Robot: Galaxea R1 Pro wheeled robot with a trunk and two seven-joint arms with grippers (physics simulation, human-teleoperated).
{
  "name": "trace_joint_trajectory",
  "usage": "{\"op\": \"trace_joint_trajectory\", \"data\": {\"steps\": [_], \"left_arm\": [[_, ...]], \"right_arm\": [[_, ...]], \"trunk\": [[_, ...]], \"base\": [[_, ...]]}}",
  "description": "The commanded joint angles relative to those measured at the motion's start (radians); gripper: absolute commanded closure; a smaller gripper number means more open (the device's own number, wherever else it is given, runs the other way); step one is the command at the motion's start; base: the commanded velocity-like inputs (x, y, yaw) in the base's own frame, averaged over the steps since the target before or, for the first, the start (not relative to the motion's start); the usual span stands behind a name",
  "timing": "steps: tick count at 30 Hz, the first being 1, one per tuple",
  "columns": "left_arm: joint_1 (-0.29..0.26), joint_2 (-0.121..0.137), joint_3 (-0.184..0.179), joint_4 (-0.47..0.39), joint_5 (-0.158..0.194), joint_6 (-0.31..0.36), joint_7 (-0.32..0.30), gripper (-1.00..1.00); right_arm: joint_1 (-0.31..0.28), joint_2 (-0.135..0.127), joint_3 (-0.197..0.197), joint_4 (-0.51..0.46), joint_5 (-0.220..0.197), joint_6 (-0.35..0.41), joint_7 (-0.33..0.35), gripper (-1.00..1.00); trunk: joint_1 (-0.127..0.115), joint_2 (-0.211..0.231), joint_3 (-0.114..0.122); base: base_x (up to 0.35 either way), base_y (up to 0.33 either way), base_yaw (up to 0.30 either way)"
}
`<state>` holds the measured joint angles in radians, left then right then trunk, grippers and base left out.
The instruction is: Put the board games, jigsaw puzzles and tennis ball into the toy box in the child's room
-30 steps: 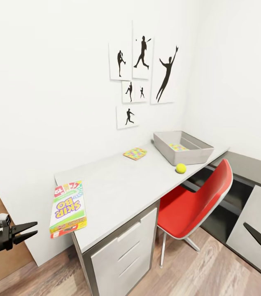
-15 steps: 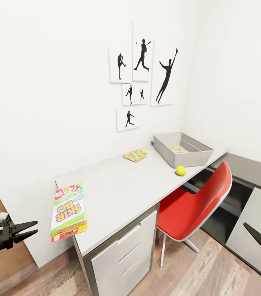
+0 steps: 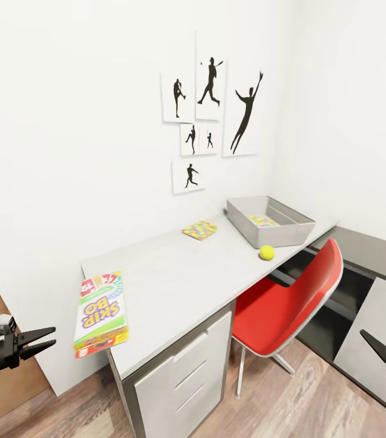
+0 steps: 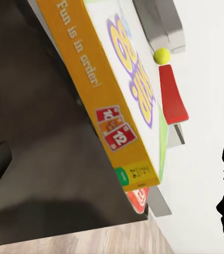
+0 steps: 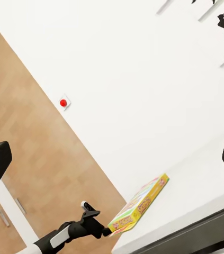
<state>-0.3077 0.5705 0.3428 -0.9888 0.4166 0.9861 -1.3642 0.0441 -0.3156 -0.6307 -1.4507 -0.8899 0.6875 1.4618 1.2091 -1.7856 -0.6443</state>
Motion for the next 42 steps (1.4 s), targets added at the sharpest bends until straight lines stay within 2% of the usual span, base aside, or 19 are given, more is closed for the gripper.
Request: {"op": "trace_joint_trajectory", "data": {"steps": [1,27,36,42], "left_arm": [[-0.001,0.0,0.0,0.0,0.002,0.01,-0.001,-1.0],[-0.001,0.0,0.002,0.001,-0.001,0.01,0.002,-1.0],[-0.001,0.0,0.001,0.001,-0.001,0.011,0.002,-1.0],[-0.001,0.0,0.001,0.001,-0.001,0.011,0.002,-1.0]], "right_arm": [[0.0,0.0,0.0,0.0,-0.004,0.01,0.0,-1.0],[0.0,0.0,0.0,0.0,-0.004,0.01,0.0,-1.0],[0.0,0.0,0.0,0.0,-0.004,0.011,0.0,-1.0],[0.0,0.0,0.0,0.0,-0.004,0.011,0.0,-1.0]], "trunk": [[0.0,0.0,-0.001],[0.0,0.0,-0.001],[0.034,-0.063,-0.029],[0.038,-0.07,-0.032]], "base": [[0.0,-0.073,0.0],[0.0,-0.043,0.0],[0.0,0.0,0.0],[0.0,0.0,0.0]]}}
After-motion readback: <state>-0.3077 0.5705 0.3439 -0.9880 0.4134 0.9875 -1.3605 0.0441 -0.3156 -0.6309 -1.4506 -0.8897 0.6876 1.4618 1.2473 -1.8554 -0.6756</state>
